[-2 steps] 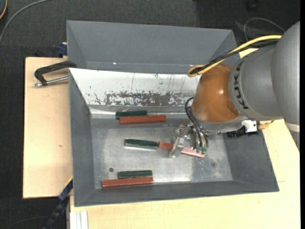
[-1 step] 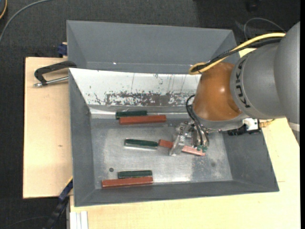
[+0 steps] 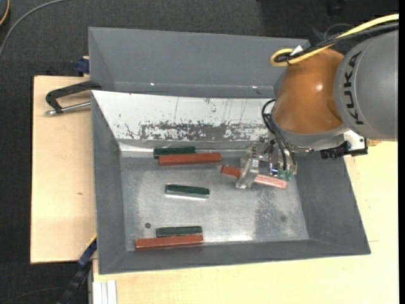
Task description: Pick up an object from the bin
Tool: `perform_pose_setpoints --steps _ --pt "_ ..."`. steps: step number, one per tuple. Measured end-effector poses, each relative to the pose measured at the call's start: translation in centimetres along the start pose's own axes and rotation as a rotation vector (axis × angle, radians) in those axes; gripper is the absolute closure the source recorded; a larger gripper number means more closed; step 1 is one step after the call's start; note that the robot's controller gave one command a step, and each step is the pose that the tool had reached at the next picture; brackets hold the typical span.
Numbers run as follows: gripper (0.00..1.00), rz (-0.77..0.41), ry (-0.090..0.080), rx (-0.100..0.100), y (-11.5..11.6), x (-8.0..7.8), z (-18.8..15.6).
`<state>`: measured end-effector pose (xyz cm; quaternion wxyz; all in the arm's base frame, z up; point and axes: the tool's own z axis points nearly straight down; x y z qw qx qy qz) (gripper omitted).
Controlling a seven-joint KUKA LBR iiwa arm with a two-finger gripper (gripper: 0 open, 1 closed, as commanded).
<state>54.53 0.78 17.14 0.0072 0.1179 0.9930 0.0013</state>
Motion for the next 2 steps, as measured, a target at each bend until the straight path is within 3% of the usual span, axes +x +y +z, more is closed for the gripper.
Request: perform_pose_setpoints --steps 2 --pt "1.0 -0.002 0.005 0.001 0.2 -0.3 -3.0"
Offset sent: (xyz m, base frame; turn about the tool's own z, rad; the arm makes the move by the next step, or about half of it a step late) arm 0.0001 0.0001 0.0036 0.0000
